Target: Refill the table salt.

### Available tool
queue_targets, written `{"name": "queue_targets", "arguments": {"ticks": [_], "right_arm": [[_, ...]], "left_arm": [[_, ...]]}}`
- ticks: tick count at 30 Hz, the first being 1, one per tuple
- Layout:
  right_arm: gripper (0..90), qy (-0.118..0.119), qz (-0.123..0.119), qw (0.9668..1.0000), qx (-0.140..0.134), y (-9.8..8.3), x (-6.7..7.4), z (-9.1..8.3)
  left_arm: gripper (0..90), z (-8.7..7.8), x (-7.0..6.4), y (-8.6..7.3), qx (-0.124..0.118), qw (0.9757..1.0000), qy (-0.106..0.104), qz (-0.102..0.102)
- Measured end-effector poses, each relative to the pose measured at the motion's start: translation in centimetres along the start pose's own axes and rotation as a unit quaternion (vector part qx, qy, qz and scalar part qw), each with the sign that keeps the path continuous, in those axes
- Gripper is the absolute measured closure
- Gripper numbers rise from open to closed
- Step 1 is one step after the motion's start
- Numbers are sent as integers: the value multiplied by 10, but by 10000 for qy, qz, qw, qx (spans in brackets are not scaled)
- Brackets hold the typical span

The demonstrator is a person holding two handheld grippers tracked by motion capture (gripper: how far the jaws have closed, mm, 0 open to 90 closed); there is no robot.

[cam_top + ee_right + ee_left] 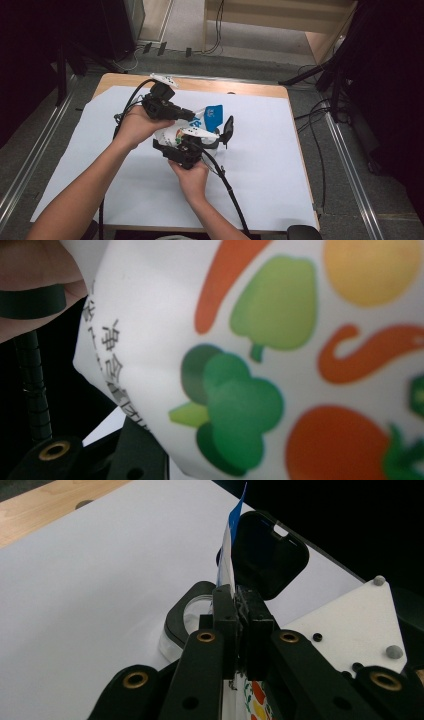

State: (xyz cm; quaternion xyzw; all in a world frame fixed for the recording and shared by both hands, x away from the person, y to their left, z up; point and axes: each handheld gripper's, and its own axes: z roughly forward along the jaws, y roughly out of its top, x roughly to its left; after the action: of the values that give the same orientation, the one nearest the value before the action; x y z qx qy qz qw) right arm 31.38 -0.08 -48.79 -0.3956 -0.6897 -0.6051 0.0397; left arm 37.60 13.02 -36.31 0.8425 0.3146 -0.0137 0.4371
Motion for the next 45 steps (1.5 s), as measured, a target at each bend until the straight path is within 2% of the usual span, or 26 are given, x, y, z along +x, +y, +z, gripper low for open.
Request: {"name": "queue_targets", "arguments": {"ticks": [8,17,45], "right_arm": [[590,68,27,10000,24,1,-3,3],[590,108,50,9999,17,3,-4,4],[591,95,55,9999,4,3,-4,4]], "left_arm": [[882,1,3,0,10,10000,56,-58],[881,0,3,2,7,10000,83,-29],[880,1,2,2,5,10000,93,5]]}}
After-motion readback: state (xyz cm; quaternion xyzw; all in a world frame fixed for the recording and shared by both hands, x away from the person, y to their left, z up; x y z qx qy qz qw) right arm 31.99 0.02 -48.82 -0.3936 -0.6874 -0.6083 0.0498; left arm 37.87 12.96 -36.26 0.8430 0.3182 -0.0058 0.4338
